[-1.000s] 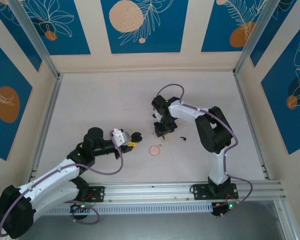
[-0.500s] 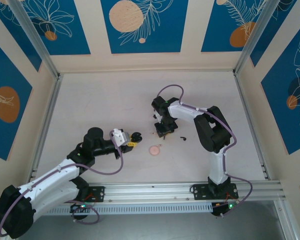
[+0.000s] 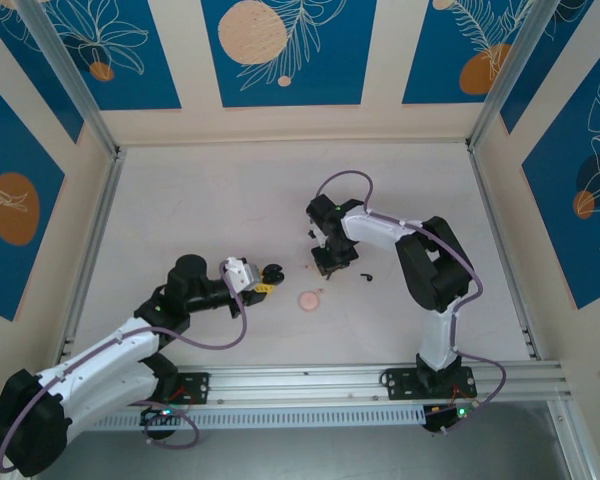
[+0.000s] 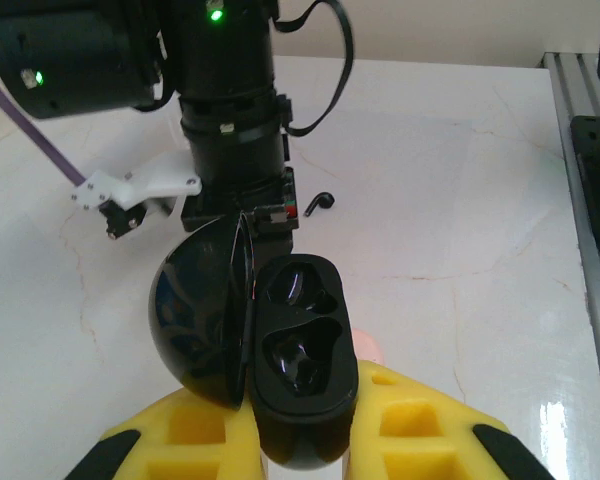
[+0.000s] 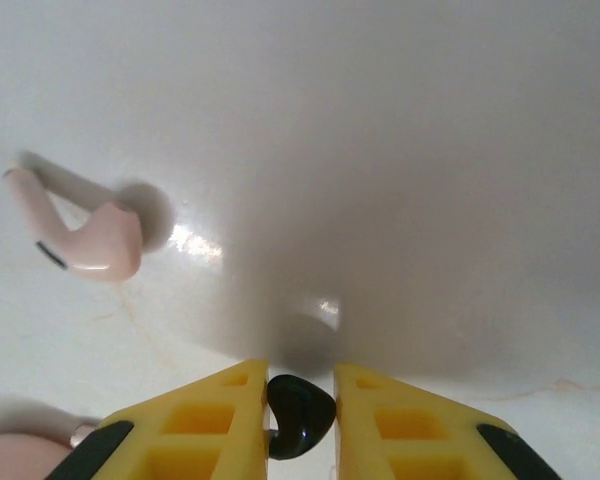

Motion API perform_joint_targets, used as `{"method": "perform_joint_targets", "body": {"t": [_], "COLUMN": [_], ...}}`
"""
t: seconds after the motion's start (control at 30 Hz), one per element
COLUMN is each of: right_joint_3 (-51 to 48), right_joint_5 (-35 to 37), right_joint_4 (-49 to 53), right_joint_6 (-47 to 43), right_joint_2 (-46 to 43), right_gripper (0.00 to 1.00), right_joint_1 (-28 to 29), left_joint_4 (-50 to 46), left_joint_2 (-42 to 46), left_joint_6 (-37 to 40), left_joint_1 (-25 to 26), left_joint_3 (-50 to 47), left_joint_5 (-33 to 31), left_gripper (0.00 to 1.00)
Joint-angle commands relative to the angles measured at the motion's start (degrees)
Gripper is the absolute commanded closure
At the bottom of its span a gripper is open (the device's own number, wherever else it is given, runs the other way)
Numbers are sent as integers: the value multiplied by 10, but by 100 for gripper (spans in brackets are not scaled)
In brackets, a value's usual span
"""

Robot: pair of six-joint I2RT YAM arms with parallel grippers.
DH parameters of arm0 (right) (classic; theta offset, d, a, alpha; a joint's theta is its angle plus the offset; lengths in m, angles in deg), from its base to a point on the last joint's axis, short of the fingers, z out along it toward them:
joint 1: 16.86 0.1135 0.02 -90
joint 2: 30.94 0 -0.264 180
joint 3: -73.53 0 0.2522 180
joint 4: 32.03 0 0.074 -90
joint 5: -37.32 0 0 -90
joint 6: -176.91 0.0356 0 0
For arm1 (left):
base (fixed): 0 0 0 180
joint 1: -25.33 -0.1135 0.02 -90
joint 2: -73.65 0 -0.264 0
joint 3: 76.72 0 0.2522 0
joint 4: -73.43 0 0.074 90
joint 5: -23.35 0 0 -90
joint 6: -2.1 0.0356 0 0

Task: Insert wireless bluetooth earbuds into charging case

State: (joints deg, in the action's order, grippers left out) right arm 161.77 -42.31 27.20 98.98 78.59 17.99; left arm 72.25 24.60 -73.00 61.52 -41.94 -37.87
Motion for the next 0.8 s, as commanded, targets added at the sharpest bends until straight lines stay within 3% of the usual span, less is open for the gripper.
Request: {"method": "perform_joint_targets", "body": {"t": [0.0, 0.4, 0.77], "right_joint_3": [-21, -169, -304], "right_joint_5": [2, -22, -167], "right_joint_4": [-36, -211, -369], "right_joint_6": [6, -69, -211], "right_joint_2": [-50, -258, -461], "right_gripper": [80, 80, 80], "right_joint_1": [3, 4, 6], "left_joint_4": [17, 117, 186], "left_joint_2": [-14, -111, -192], "left_joint_6": [-6, -21, -42], "left_joint_1": [3, 3, 3], "left_joint_3": [-10, -22, 2], "left_joint_5": [-6, 14, 71], "left_gripper": [86, 86, 86]}}
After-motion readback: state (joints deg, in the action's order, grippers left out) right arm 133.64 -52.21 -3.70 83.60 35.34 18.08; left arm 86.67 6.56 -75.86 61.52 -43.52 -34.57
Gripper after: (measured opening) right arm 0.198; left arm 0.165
